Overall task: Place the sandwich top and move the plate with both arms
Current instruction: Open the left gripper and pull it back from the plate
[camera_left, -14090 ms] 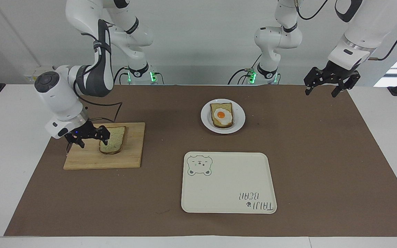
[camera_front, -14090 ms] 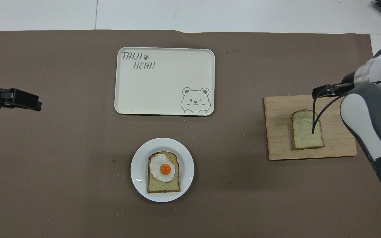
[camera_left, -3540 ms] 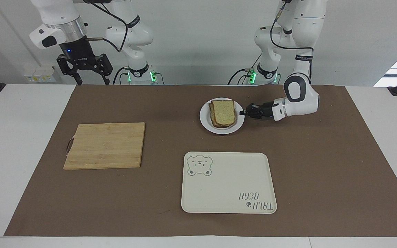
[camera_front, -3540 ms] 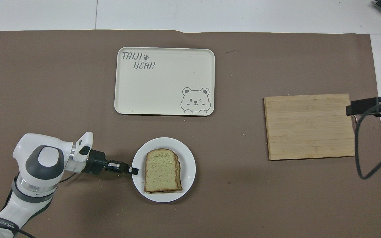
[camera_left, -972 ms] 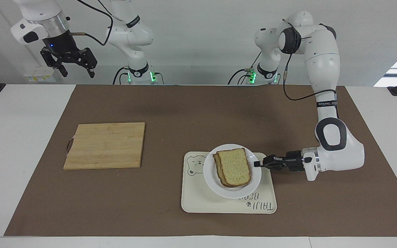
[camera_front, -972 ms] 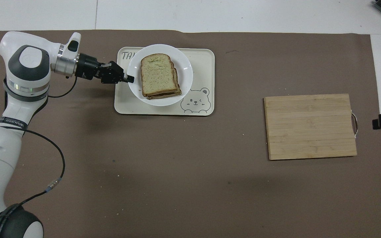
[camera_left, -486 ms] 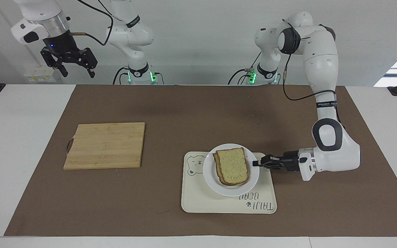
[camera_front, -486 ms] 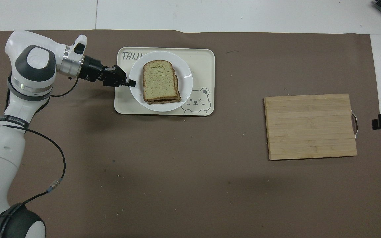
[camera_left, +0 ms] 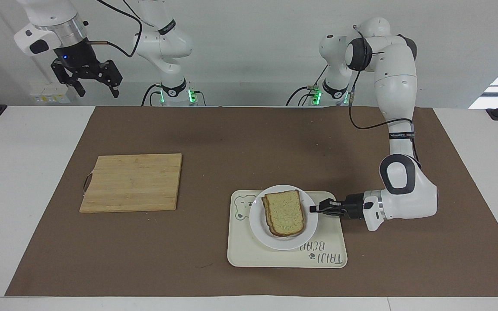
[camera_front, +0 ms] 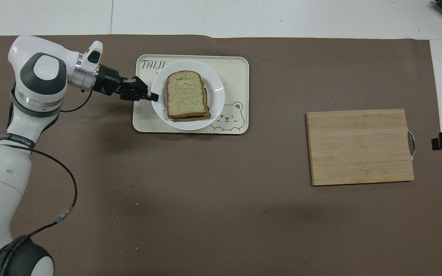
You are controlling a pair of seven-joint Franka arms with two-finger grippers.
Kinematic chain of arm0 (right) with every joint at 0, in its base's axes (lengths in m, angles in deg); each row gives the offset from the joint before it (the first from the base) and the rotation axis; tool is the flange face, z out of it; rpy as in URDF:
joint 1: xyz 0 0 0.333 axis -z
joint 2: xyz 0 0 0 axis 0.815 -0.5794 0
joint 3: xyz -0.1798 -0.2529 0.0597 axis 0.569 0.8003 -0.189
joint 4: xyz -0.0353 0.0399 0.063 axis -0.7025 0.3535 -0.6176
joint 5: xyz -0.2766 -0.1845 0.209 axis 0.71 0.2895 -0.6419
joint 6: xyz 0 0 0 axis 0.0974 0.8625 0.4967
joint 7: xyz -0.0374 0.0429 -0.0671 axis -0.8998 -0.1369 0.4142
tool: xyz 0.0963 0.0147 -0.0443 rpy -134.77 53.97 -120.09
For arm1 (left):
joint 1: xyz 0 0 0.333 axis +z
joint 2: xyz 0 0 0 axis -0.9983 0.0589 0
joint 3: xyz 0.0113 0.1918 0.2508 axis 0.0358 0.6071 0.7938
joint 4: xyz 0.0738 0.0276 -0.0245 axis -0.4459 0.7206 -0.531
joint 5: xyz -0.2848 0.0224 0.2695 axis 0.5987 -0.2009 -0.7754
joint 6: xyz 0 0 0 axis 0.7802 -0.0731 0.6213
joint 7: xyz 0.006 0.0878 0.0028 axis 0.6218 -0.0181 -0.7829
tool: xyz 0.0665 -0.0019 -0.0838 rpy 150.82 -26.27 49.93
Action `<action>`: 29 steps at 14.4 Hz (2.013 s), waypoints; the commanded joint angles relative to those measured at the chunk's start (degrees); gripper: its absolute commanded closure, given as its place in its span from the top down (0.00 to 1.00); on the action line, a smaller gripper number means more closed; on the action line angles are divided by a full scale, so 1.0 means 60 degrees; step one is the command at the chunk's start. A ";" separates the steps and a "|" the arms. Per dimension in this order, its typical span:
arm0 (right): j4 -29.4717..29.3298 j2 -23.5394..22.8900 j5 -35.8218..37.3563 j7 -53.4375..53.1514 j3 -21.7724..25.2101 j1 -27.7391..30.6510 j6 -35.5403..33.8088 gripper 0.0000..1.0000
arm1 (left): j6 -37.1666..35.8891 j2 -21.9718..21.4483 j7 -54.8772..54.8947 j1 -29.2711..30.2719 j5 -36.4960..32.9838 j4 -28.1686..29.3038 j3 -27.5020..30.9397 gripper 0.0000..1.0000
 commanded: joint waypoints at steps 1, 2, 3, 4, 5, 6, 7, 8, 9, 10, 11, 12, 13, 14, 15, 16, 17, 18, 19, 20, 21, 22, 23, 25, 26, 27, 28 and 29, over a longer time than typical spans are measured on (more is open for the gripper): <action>0.0118 0.0112 0.0079 0.0129 -0.0039 0.0014 0.0125 1.00 | 0.0210 -0.0068 -0.0144 -0.0079 -0.0140 0.0009 0.0012 0.18; 0.0118 0.0112 0.0079 0.0129 -0.0039 0.0014 0.0125 1.00 | 0.0341 -0.0097 -0.0144 -0.0094 -0.0111 0.0024 -0.0003 0.99; 0.0118 0.0112 0.0079 0.0129 -0.0039 0.0014 0.0125 1.00 | 0.0646 -0.0155 -0.0173 -0.0065 -0.0067 0.0169 -0.0003 1.00; 0.0118 0.0112 0.0079 0.0129 -0.0039 0.0014 0.0125 1.00 | 0.0867 -0.0156 -0.0188 -0.0065 -0.0096 0.0214 -0.0003 1.00; 0.0118 0.0112 0.0079 0.0129 -0.0039 0.0014 0.0125 1.00 | 0.0971 -0.0156 -0.0188 -0.0036 -0.0125 0.0229 -0.0003 1.00; 0.0118 0.0112 0.0079 0.0129 -0.0039 0.0014 0.0125 1.00 | 0.0986 -0.0170 -0.0203 -0.0036 -0.0169 0.0243 0.0012 1.00; 0.0118 0.0112 0.0079 0.0129 -0.0039 0.0014 0.0125 1.00 | 0.1001 -0.0199 -0.0218 -0.0036 -0.0184 0.0229 0.0070 1.00; 0.0103 0.0112 0.0079 0.0129 -0.0039 0.0014 0.0125 1.00 | 0.1001 -0.0258 -0.0218 -0.0021 -0.0184 0.0214 0.0085 1.00; 0.0117 0.0112 0.0079 0.0129 -0.0039 0.0014 0.0125 1.00 | 0.1030 -0.0302 -0.0203 -0.0006 -0.0184 0.0200 0.0100 1.00; 0.0118 0.0112 0.0079 0.0129 -0.0039 0.0014 0.0125 1.00 | 0.1074 -0.0375 -0.0189 0.0023 -0.0198 0.0185 0.0129 1.00; 0.0118 0.0112 0.0079 0.0129 -0.0039 0.0014 0.0125 1.00 | 0.1205 -0.0506 -0.0188 0.0008 -0.0314 0.0170 0.0144 1.00; 0.0118 0.0112 0.0079 0.0129 -0.0039 0.0014 0.0125 1.00 | 0.1438 -0.0754 -0.0188 -0.0079 -0.0852 0.0156 0.0158 1.00; 0.0118 0.0112 0.0079 0.0129 -0.0039 0.0014 0.0125 1.00 | 0.1687 -0.0959 -0.0203 -0.0123 -0.1539 0.0141 0.0158 1.00; 0.0118 0.0112 0.0079 0.0129 -0.0039 0.0028 0.0125 1.00 | 0.1980 -0.1237 -0.0232 -0.0181 -0.2315 0.0141 0.0129 1.00; 0.0118 0.0112 0.0079 0.0129 -0.0039 0.0014 0.0125 1.00 | 0.2185 -0.1399 -0.0232 -0.0284 -0.2801 0.0127 0.0144 1.00; 0.0118 0.0112 0.0079 0.0129 -0.0039 0.0014 0.0125 1.00 | 0.2275 -0.1488 -0.0232 -0.0314 -0.3038 0.0068 0.0158 1.00; 0.0103 0.0112 0.0079 0.0129 -0.0039 0.0014 0.0125 1.00 | 0.2319 -0.1547 -0.0218 -0.0256 -0.3127 0.0024 0.0158 1.00; 0.0117 0.0112 0.0079 0.0129 -0.0039 0.0014 0.0125 1.00 | 0.2363 -0.1634 -0.0189 -0.0183 -0.3157 0.0024 0.0202 1.00; 0.0118 0.0112 0.0079 0.0129 -0.0039 0.0028 0.0125 1.00 | 0.2436 -0.1693 -0.0174 -0.0226 -0.3505 0.0024 0.0463 1.00; 0.0118 0.0112 0.0079 0.0129 -0.0039 0.0014 0.0125 1.00 | 0.2509 -0.1795 -0.0174 -0.0328 -0.4147 -0.0020 0.0698 1.00; 0.0118 0.0112 0.0079 0.0129 -0.0039 0.0014 0.0125 1.00 | 0.2539 -0.2043 -0.0188 -0.0329 -0.4632 0.0009 0.0715 1.00; 0.0103 0.0112 0.0079 0.0129 -0.0039 0.0014 0.0125 1.00 | 0.2481 -0.2321 -0.0203 -0.0314 -0.5014 0.0009 0.0686 1.00; 0.0117 0.0112 0.0079 0.0129 -0.0039 0.0014 0.0125 1.00 | 0.2379 -0.2556 -0.0203 -0.0328 -0.5409 0.0024 0.0686 1.00; 0.0118 0.0112 0.0079 0.0129 -0.0039 0.0014 0.0125 1.00 | 0.2262 -0.3083 -0.0465 -0.0314 -0.6258 0.0068 0.0700 1.00; 0.0118 0.0112 0.0079 0.0129 -0.0039 0.0014 0.0125 1.00 | 0.1971 -0.3289 -0.0597 -0.0328 -0.6901 0.0068 0.0700 1.00; 0.0103 0.0112 0.0079 0.0129 -0.0039 0.0014 0.0125 1.00 | 0.1649 -0.3552 -0.0860 -0.0329 -0.7473 0.0068 0.0686 1.00; 0.0117 0.0112 0.0079 0.0129 -0.0039 0.0014 0.0125 1.00 | 0.1356 -0.3786 -0.1225 -0.0314 -0.7783 0.0068 0.0686 1.00; 0.0118 0.0112 0.0079 0.0129 -0.0039 0.0014 0.0125 1.00 | 0.0961 -0.3963 -0.1489 -0.0314 -0.8033 0.0068 0.0700 1.00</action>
